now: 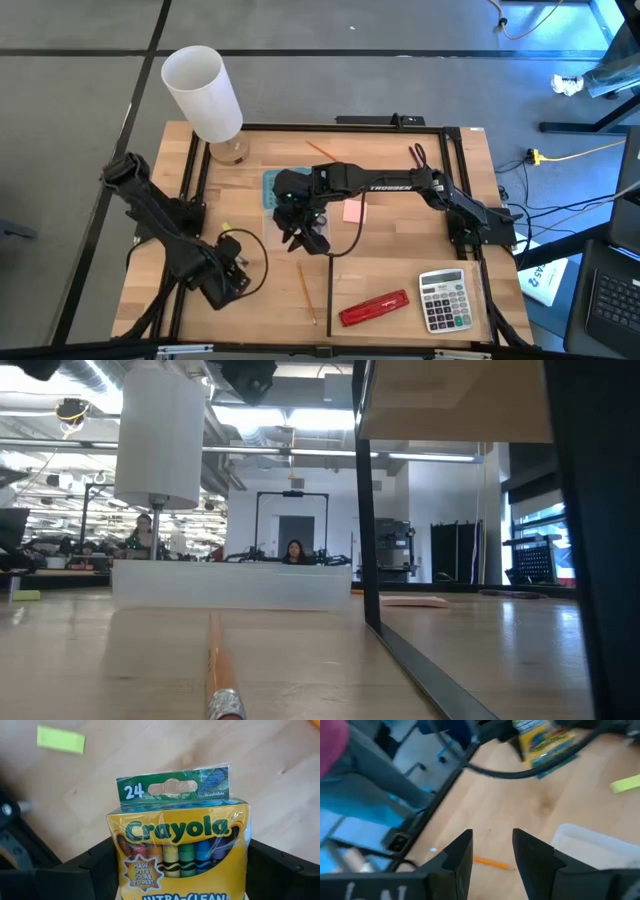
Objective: Pack school essentials
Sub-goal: Put the crayon box into the blue supply box
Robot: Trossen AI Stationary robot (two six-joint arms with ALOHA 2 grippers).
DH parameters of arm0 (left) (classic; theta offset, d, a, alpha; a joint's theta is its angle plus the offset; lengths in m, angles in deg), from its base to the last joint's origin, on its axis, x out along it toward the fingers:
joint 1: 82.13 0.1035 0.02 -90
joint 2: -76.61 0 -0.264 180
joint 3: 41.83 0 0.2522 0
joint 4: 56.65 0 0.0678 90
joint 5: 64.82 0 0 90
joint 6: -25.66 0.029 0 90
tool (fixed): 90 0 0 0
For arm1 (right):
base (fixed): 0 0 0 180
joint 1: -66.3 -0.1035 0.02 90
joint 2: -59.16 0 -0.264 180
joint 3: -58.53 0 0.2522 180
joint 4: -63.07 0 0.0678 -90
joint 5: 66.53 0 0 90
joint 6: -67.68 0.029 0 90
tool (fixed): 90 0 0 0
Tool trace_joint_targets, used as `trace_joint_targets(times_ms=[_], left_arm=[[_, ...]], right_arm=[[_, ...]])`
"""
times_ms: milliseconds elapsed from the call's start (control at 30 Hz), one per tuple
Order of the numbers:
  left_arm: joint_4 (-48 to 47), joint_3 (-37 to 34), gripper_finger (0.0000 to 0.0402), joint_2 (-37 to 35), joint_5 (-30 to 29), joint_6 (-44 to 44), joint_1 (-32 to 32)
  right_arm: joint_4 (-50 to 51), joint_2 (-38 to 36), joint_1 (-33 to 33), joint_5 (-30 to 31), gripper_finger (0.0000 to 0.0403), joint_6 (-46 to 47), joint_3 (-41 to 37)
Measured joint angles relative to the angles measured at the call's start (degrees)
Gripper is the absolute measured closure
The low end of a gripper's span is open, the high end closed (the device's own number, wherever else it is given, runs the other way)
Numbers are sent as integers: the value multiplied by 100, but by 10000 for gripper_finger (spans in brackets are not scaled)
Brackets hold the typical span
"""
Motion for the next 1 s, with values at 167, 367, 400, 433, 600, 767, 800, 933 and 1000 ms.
trace_joint_targets(times_ms=[167, 367, 400, 433, 600, 767, 800, 933, 1000], left_arm=[[-2, 2, 90, -129, -45, 815, 325], [2, 2, 90, -138, 28, 1901, 749], [-2, 2, 91, -138, 34, 2015, 822], [-4, 2, 91, -138, 36, 2132, 900], [3, 2, 90, -138, 88, 2897, 1293], [11, 2, 92, -138, 37, 3768, 1803], [34, 2, 91, -138, 36, 3986, 1907], [261, 2, 93, -138, -18, 5011, 2341], [459, 2, 94, -138, -53, 5619, 2555]], right_arm=[[125, -51, -54, -243, 262, 27, 6], [272, -301, -125, 356, 262, 317, 9], [367, -366, -125, 494, 262, 327, 9], [425, -442, -125, 634, 262, 378, 11], [1007, -821, -125, 1706, 262, 866, 11], [1519, -1051, -121, 2416, 262, 919, 20], [1563, -1096, -121, 2485, 262, 949, 17], [1663, -1246, -93, 2683, 262, 1308, 17], [1731, -1330, -60, 2789, 262, 1583, 17]])
